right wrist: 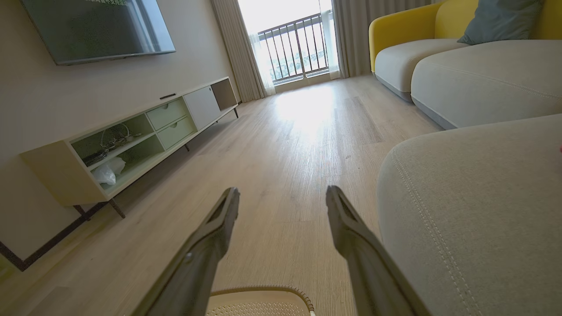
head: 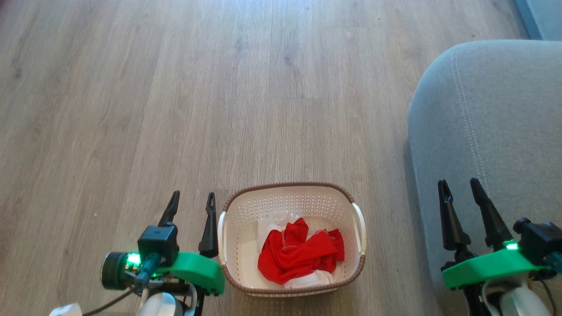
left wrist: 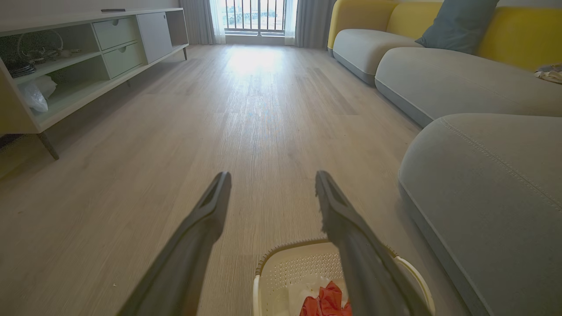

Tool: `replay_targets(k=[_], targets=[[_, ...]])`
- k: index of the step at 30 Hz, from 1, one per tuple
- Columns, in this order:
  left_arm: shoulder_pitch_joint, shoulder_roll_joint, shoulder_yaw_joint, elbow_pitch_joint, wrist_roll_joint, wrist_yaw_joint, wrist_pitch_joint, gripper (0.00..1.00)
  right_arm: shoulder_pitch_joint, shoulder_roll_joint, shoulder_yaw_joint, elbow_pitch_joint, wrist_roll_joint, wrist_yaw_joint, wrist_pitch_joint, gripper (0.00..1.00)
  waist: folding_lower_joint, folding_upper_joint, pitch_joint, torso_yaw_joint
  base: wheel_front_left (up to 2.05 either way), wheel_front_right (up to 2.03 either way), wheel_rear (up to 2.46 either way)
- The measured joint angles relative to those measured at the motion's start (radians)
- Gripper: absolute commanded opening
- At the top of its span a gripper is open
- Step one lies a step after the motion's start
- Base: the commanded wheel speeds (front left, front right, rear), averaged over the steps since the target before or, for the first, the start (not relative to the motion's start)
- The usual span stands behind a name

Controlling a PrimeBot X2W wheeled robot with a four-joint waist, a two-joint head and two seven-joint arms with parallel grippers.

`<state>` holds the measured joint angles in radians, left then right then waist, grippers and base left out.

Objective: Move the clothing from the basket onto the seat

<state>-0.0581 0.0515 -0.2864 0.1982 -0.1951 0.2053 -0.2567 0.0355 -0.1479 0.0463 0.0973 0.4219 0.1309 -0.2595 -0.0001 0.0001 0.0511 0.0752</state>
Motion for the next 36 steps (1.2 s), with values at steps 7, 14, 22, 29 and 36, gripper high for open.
replay_targets(k=[7,14,22,29,36], targets=[[0.000,0.000,-0.001,0.003,0.000,-0.002,0.000,1.00,0.000,0.001,-0.008,0.005,-0.011,0.000,0.000,1.00,0.0000,0.0000,0.002,0.000,0.00,0.00,0.00],[0.000,0.000,-0.002,0.002,0.000,-0.009,0.000,1.00,0.000,0.012,-0.016,0.006,-0.009,0.000,0.000,1.00,0.0000,0.0000,0.004,0.000,0.00,0.00,0.00],[0.000,0.000,-0.004,0.005,-0.007,-0.010,0.000,1.00,0.000,0.012,-0.017,0.006,-0.009,0.000,0.000,1.00,0.0000,0.0000,0.009,0.001,0.00,0.00,0.00],[-0.001,0.000,-0.004,0.007,-0.008,-0.018,0.000,1.00,-0.001,0.012,-0.023,0.005,-0.009,0.000,0.000,1.00,0.0000,0.0000,0.020,-0.001,0.00,0.00,0.00],[-0.015,0.000,-0.009,0.020,-0.008,-0.026,0.000,1.00,-0.005,0.018,-0.101,0.067,-0.046,0.000,0.000,1.00,0.0000,0.0000,0.074,-0.015,0.00,0.00,0.00]])
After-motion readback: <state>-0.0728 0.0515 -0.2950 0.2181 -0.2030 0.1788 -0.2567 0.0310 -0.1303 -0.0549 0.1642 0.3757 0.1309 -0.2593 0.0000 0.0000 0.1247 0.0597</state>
